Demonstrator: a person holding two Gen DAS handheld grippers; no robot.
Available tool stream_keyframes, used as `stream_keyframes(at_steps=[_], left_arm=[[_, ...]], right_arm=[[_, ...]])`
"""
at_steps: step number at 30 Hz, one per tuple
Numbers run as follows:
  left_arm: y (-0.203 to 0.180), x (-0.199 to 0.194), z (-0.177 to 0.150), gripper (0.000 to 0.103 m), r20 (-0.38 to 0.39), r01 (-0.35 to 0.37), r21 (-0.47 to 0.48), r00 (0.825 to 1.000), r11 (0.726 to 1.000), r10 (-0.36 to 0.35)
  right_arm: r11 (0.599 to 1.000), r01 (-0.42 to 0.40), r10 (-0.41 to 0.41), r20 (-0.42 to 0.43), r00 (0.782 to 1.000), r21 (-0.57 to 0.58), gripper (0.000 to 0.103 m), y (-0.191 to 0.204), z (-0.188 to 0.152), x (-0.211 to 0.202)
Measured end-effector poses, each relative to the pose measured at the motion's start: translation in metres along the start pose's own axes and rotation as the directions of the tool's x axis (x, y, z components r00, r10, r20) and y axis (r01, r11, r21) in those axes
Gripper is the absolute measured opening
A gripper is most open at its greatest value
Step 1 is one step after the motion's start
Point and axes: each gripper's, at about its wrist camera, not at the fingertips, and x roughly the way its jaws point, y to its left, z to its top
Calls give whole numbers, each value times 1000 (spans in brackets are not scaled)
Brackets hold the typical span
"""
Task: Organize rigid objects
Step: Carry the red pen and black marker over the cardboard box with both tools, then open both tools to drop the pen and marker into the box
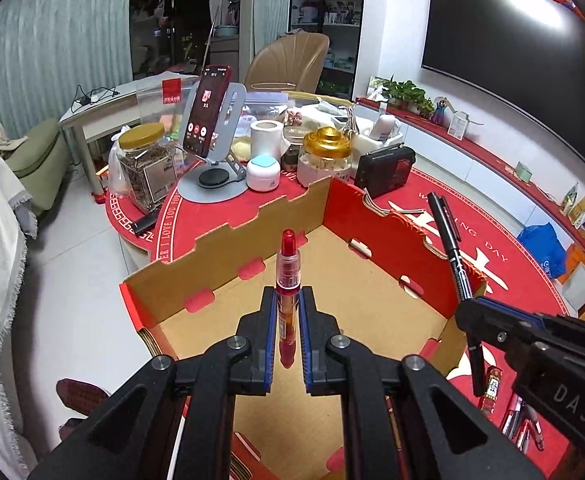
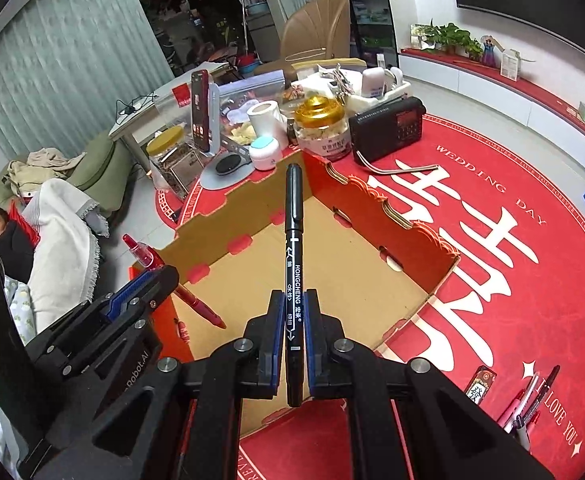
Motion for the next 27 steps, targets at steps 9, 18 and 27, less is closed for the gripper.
stream_keyframes(at_steps=[9,18,27], left_arm=[[-2,2,0,11,-1,-7,6,1000,1000,7],[2,8,0,11,-6,-25,12,1000,1000,25],[3,27,0,11,-36,-43,15,998,999,44]], right_arm=[[1000,3,-3,-8,1000,3,10,-1,1,5],[999,29,-30,-25,999,-20,10,3,1,18],[999,25,-26,-45,999,-23,10,4,6,35]])
